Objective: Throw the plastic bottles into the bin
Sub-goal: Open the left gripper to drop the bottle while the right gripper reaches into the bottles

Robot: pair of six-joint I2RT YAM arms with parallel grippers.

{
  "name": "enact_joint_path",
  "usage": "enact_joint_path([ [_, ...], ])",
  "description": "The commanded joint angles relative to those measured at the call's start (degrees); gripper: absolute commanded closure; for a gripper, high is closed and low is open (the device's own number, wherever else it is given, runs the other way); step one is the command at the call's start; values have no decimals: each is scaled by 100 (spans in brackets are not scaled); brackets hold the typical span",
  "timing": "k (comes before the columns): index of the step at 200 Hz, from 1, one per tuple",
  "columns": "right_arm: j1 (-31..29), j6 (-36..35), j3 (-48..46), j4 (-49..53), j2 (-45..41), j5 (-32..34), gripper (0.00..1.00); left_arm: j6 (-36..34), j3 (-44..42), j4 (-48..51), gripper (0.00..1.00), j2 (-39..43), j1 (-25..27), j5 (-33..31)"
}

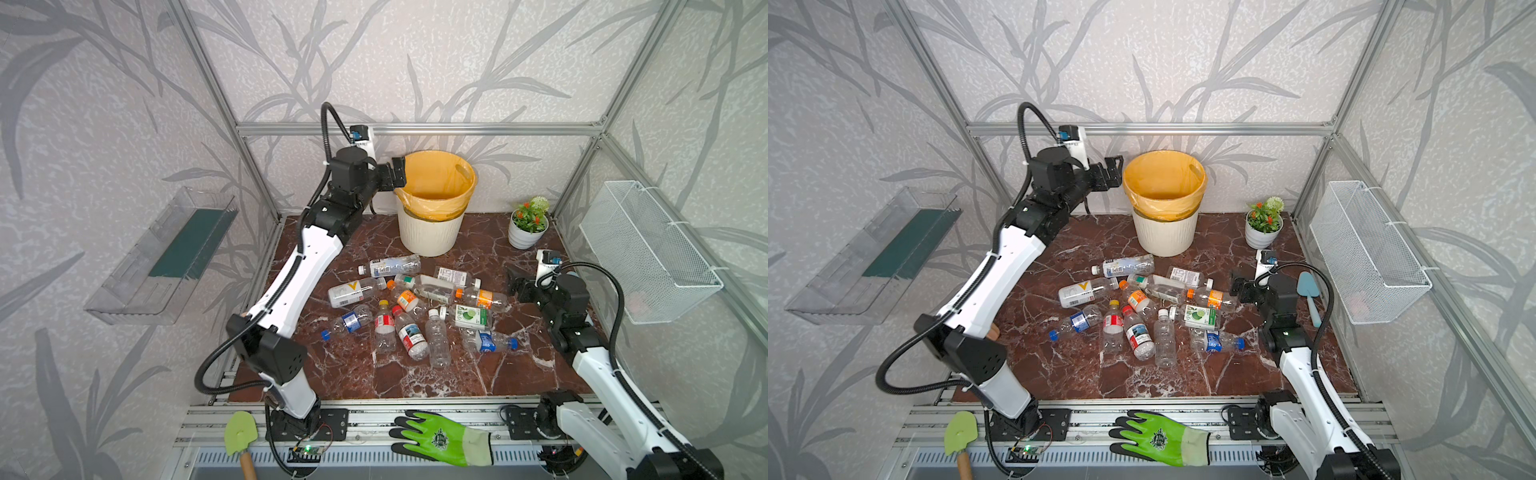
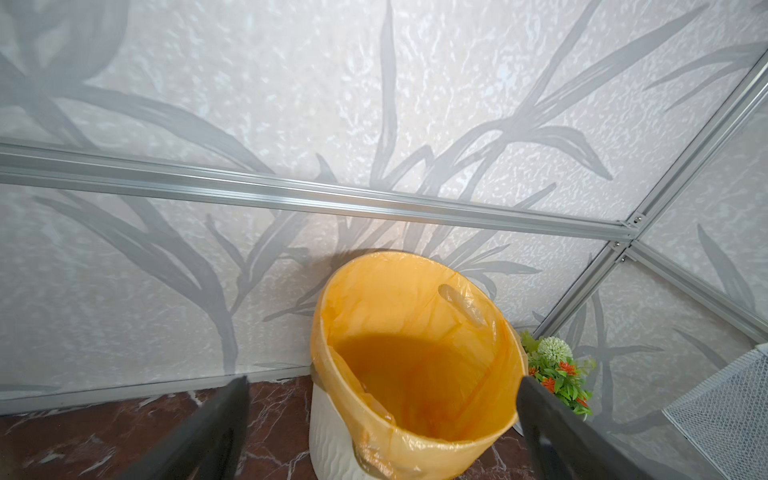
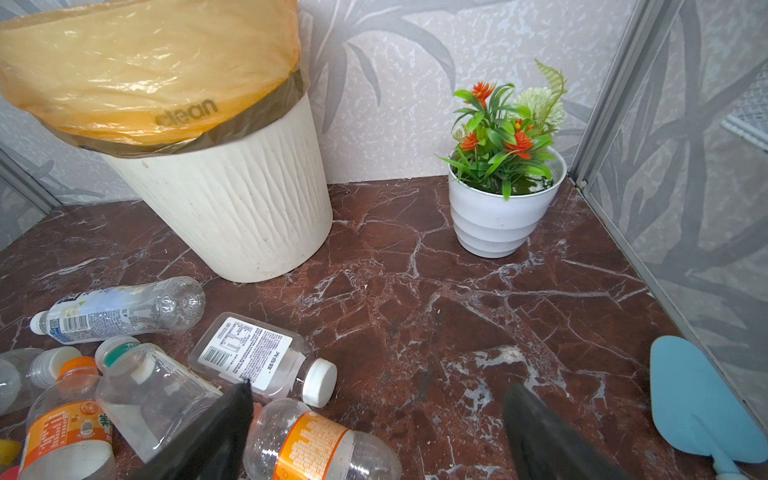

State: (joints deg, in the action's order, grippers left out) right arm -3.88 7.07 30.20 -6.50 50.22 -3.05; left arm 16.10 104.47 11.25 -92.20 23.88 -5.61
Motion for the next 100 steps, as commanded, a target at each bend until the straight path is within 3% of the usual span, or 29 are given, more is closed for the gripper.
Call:
enact_joint_path([
  [1, -33, -21, 253, 272, 19, -46, 7, 126, -1248, -708, 1, 526, -6, -954],
  [20, -34, -7, 305, 360, 96, -105, 8, 222, -2231, -847, 1, 1108, -99, -1330],
  [58, -271, -46, 503, 422, 513, -429, 9, 1076, -3495, -332, 1, 1904, -714, -1339],
  [100, -1360, -1277, 1154, 730, 1468, -450, 10, 1912, -4697, -45, 1, 2538, -1524, -1098],
])
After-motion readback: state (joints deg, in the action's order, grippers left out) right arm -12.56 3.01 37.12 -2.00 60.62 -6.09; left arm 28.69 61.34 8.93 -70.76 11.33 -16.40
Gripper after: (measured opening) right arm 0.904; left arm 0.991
